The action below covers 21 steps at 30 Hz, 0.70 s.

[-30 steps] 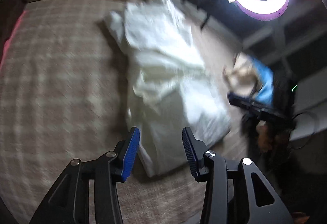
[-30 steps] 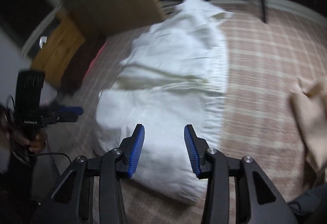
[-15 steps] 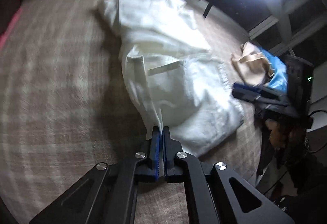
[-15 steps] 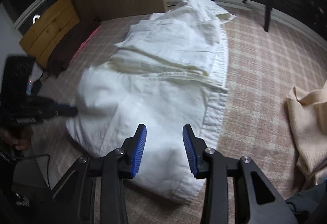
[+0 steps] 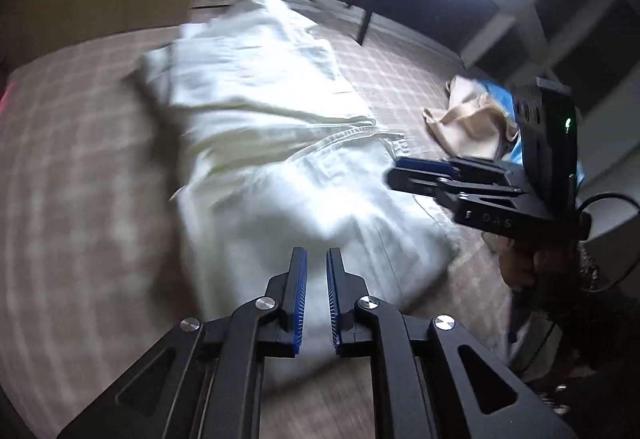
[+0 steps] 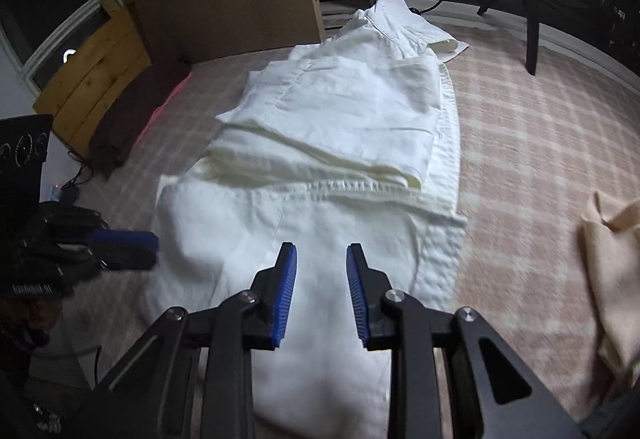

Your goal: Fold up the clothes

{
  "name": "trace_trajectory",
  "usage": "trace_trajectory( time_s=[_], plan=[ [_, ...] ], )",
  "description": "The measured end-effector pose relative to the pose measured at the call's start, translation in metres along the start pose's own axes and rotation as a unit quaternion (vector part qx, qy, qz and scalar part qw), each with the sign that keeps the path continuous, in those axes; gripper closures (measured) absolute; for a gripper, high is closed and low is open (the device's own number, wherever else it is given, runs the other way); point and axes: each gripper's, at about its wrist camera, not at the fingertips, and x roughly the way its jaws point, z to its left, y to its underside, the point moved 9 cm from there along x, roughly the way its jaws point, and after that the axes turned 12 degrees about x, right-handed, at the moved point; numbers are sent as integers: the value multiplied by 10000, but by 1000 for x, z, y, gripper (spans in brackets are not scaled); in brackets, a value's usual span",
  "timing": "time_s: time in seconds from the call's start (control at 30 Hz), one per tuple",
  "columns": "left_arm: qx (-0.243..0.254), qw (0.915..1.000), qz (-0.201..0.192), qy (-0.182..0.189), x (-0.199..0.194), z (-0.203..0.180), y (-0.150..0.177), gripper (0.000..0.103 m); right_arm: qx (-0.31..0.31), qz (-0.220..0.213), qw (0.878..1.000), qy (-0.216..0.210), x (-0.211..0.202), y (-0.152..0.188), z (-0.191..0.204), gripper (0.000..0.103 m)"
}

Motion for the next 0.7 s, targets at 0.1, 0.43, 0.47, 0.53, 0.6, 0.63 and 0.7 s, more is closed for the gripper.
trace_trajectory(
  time_s=[0.1, 0.43, 0.47, 0.53, 0.6, 0.63, 0.7],
  plan=[
    [-170, 9988, 241, -394, 19, 26, 10, 101, 40, 79, 9973, 725, 22, 1, -23, 83],
    [-492, 9977, -216, -408, -30, 40, 11, 88, 503, -291, 9974, 436, -32, 2, -47, 84],
    [-355, 9984, -213, -386, -30, 33, 10, 88, 469, -361, 9978, 304, -37, 3, -43, 84],
    [-134, 9993, -130, -325, -25, 19, 12, 88, 326, -410, 9985, 177, -37, 4, -35, 84],
    [-228, 9989, 35, -398, -22, 24, 19, 82, 266, -163, 9994, 172, -19, 12, -31, 84],
    [-283, 9986, 116, -440, -21, 27, 23, 84, 269, 21, 9993, 241, -10, 18, -32, 84],
    [-394, 9975, 279, -524, -19, 33, 30, 92, 291, 260, 9985, 384, 2, 27, -37, 84]
  ],
)
